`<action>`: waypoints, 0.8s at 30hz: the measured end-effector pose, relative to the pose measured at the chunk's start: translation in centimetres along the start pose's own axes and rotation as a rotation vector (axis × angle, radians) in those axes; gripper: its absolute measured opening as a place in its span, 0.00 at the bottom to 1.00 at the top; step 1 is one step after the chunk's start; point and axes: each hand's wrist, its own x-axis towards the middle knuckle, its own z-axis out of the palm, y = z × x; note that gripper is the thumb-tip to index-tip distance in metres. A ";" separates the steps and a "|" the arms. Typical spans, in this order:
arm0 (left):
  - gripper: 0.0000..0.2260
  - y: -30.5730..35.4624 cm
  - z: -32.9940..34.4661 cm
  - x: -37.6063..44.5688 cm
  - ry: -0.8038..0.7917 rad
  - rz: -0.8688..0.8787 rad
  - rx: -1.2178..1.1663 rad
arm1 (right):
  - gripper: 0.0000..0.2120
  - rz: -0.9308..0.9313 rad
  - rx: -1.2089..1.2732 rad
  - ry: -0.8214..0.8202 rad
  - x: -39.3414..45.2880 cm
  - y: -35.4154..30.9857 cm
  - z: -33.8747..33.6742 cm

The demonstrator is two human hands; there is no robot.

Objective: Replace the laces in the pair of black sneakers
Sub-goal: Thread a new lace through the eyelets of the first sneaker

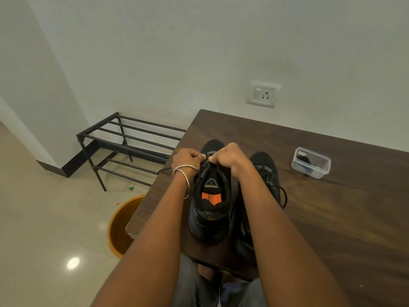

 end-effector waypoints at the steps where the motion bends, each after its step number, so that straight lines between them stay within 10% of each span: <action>1: 0.08 0.0 0.0 0.0 -0.008 0.003 0.000 | 0.08 -0.016 -0.047 -0.020 -0.8 -0.4 -0.5; 6: 0.08 0.4 0.0 -0.3 0.015 0.068 0.069 | 0.23 -0.069 -0.528 0.065 -3.9 -0.9 -2.8; 11: 0.08 0.9 0.1 -0.9 0.104 0.133 0.039 | 0.26 -0.061 -0.427 -0.062 -4.7 1.1 -2.5; 24: 0.08 6.3 -5.1 -2.7 0.179 0.106 -1.393 | 0.32 -0.076 -0.435 -0.166 -2.4 3.9 0.9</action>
